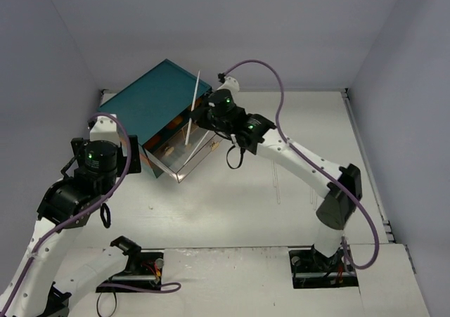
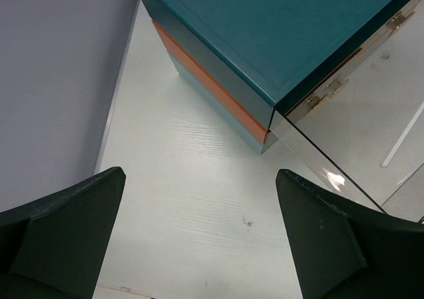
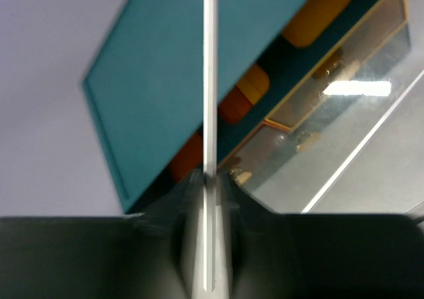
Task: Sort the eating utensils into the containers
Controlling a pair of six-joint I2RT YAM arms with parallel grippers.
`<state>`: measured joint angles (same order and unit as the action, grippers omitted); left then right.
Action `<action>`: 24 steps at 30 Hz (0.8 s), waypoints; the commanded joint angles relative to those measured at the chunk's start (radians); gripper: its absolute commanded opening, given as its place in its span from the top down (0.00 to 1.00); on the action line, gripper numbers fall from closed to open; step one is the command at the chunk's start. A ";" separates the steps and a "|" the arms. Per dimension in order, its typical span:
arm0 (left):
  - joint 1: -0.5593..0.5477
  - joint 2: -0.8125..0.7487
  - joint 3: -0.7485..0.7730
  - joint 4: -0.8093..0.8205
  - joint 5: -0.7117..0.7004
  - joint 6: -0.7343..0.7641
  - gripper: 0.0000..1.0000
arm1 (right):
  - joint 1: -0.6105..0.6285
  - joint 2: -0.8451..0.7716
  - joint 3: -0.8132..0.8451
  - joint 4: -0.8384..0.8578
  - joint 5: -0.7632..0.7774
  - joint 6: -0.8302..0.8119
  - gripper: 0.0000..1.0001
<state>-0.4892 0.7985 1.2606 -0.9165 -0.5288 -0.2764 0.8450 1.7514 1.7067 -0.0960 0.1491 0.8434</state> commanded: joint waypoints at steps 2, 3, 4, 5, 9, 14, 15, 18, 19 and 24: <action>0.006 -0.033 0.029 0.039 -0.004 -0.010 0.03 | 0.022 0.019 0.041 0.062 0.114 0.001 0.71; 0.006 -0.038 0.029 0.038 -0.005 -0.009 0.03 | 0.022 0.008 0.033 0.060 0.127 -0.015 0.67; 0.006 -0.043 0.028 0.038 -0.006 -0.008 0.03 | 0.023 -0.003 0.024 0.058 0.141 -0.030 0.63; 0.006 -0.046 0.029 0.035 -0.007 -0.005 0.03 | 0.022 -0.023 0.007 0.053 0.162 -0.052 0.60; 0.006 -0.050 0.033 0.031 -0.002 -0.004 0.02 | 0.001 -0.108 -0.063 0.009 0.236 -0.118 0.55; 0.006 -0.041 0.039 0.034 0.011 -0.006 0.02 | -0.091 -0.231 -0.177 -0.105 0.273 -0.186 0.53; 0.006 -0.038 0.039 0.034 0.014 -0.006 0.02 | -0.127 -0.271 -0.230 -0.129 0.269 -0.200 0.53; 0.006 -0.034 0.037 0.036 0.022 -0.008 0.03 | -0.253 -0.358 -0.345 -0.199 0.266 -0.242 0.53; 0.006 -0.031 0.035 0.036 0.027 -0.009 0.03 | -0.292 -0.381 -0.384 -0.214 0.256 -0.256 0.52; 0.006 -0.026 0.031 0.038 0.043 -0.013 0.03 | -0.562 -0.464 -0.622 -0.248 0.124 -0.305 0.50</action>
<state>-0.4892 0.7517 1.2606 -0.9173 -0.5027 -0.2764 0.4542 1.3406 1.2235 -0.2864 0.3483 0.6070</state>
